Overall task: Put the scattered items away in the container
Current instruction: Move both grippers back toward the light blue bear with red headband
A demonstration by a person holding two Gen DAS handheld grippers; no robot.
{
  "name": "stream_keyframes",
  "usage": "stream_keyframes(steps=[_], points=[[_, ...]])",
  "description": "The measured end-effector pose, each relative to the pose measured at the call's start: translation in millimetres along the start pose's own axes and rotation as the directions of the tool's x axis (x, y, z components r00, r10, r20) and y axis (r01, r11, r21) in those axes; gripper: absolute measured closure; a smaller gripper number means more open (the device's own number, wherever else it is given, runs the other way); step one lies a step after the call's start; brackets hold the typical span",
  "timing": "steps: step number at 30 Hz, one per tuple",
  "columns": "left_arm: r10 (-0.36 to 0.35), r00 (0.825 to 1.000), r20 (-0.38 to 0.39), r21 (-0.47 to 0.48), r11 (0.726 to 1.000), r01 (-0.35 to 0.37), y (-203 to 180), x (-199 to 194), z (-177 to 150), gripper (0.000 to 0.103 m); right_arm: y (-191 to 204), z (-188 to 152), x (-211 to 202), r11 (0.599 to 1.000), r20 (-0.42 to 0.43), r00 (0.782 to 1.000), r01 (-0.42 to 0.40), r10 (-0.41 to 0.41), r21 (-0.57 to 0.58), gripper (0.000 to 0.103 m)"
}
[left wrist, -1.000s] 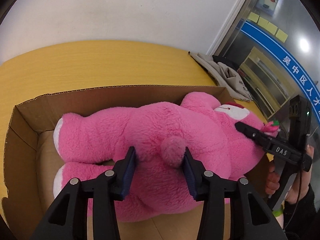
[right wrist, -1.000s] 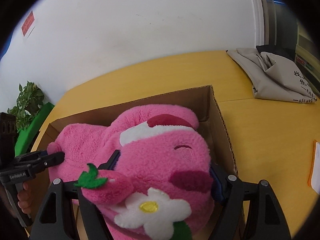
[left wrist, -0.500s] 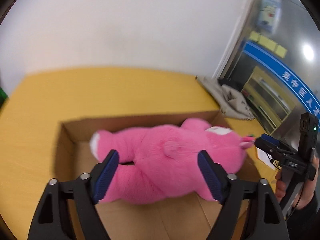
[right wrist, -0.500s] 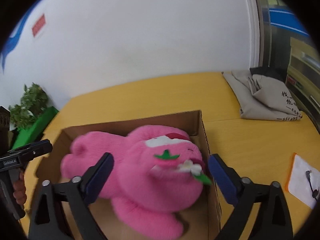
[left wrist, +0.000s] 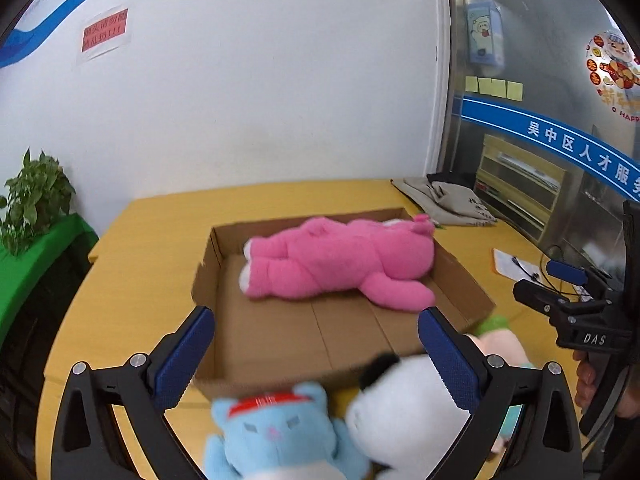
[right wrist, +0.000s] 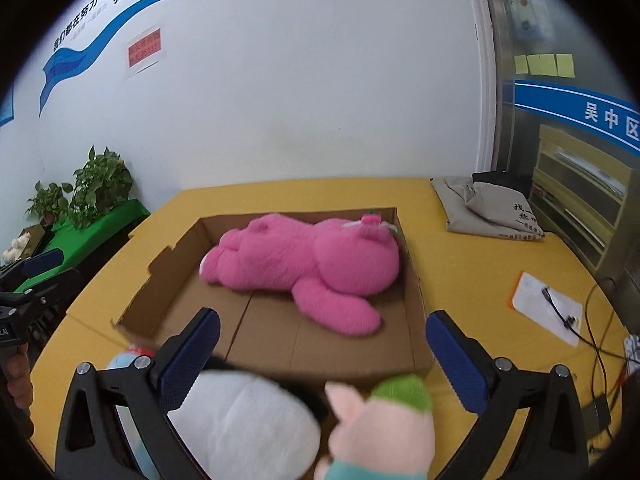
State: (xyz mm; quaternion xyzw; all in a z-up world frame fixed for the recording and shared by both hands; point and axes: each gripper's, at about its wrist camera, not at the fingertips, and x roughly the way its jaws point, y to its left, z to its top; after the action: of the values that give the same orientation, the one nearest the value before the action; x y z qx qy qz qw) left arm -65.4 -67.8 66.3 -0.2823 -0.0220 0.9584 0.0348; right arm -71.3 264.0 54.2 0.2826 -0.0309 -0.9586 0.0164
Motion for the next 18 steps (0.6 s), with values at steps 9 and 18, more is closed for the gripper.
stream_keyframes(steps=[9,18], points=[[-0.046,0.998,-0.031,-0.01,0.999,0.046,-27,-25,-54,0.0,23,-50,-53,0.999,0.005,1.0,0.016,-0.016,-0.048,0.0],[-0.051,0.998,-0.046,-0.012,0.999,0.05,-40,-34,-91,0.0,38,-88,-61,0.998,-0.026,1.0,-0.016,0.014,-0.068,0.0]])
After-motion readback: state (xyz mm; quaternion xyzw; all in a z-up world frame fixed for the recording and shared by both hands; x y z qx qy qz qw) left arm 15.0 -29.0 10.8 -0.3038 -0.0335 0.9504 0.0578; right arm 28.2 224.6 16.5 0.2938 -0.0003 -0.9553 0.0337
